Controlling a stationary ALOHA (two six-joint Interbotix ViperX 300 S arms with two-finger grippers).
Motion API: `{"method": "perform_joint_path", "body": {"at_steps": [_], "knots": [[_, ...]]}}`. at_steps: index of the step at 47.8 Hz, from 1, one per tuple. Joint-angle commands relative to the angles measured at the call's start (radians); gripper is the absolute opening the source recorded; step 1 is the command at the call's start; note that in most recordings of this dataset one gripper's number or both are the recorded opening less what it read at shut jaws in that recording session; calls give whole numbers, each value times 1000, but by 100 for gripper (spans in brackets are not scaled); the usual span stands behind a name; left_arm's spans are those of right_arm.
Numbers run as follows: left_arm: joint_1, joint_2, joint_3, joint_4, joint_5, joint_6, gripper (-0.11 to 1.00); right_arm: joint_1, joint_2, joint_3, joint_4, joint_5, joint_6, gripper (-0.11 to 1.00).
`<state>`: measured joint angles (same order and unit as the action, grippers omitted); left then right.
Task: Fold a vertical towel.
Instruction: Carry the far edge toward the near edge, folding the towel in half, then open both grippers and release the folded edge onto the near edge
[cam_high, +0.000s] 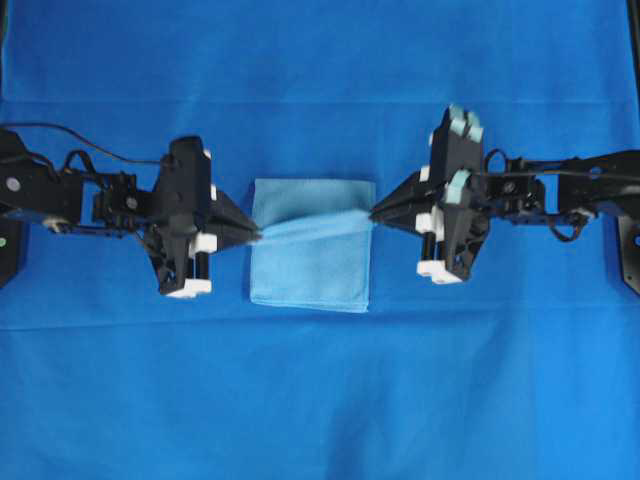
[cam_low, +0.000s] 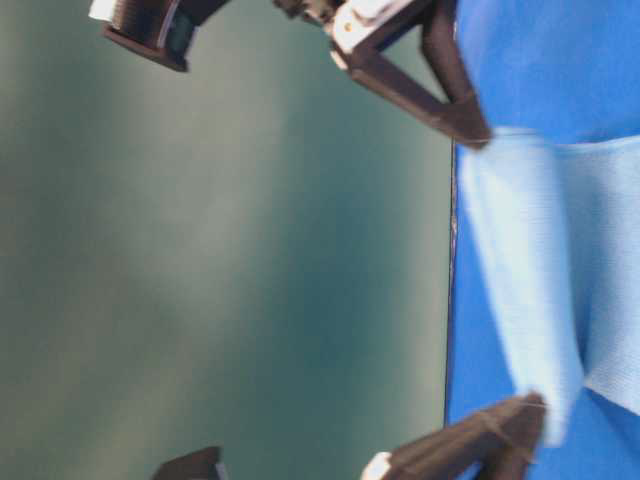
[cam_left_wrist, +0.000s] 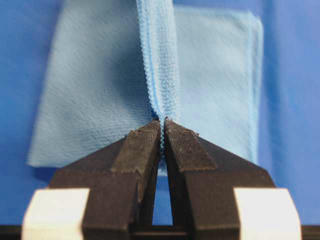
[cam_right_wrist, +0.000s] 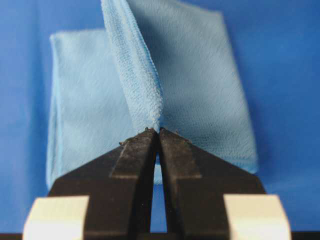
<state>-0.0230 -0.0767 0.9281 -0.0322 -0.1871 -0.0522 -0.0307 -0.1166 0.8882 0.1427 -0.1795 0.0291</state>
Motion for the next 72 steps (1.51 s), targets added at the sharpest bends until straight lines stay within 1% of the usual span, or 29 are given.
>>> {"method": "perform_joint_path", "body": {"at_steps": [1,15,29,38,41,45,47,50,52,53,55,57,61,64,72], "knots": [[-29,21,-12,-2,-9,-11,2,15,18,-17,17,-5,0,3],[-75,100,-31,-2,-67,-32,2,54,112,-38,49,-15,0,3],[-77,150,-40,-2,-107,-32,2,58,123,-40,51,-15,0,3],[-77,149,-41,-2,-107,-34,3,84,124,-43,51,-17,0,4],[-80,149,-41,-2,-104,-34,8,98,130,-49,51,-15,0,4],[-89,146,-40,-2,-100,-34,19,123,138,-61,51,-15,0,5],[-94,144,-41,-2,-100,-34,24,133,140,-64,51,-14,0,14],[-110,141,-41,-2,-100,-34,32,150,143,-69,51,-12,-2,35],[-123,138,-43,-2,-100,-34,35,163,143,-69,51,-9,-2,47],[-133,137,-43,0,-100,-35,37,172,143,-67,51,-9,-2,56],[-146,133,-44,-2,-100,-35,39,184,143,-67,51,-8,0,63],[-160,132,-46,-2,-98,-35,39,198,143,-67,51,-5,0,63],[-189,127,-46,-2,-98,-35,39,222,143,-67,51,2,2,54],[-204,123,-46,-2,-98,-35,39,238,143,-71,52,9,2,51],[-232,72,-48,-2,-75,-51,39,252,123,-80,55,29,2,50]]}}
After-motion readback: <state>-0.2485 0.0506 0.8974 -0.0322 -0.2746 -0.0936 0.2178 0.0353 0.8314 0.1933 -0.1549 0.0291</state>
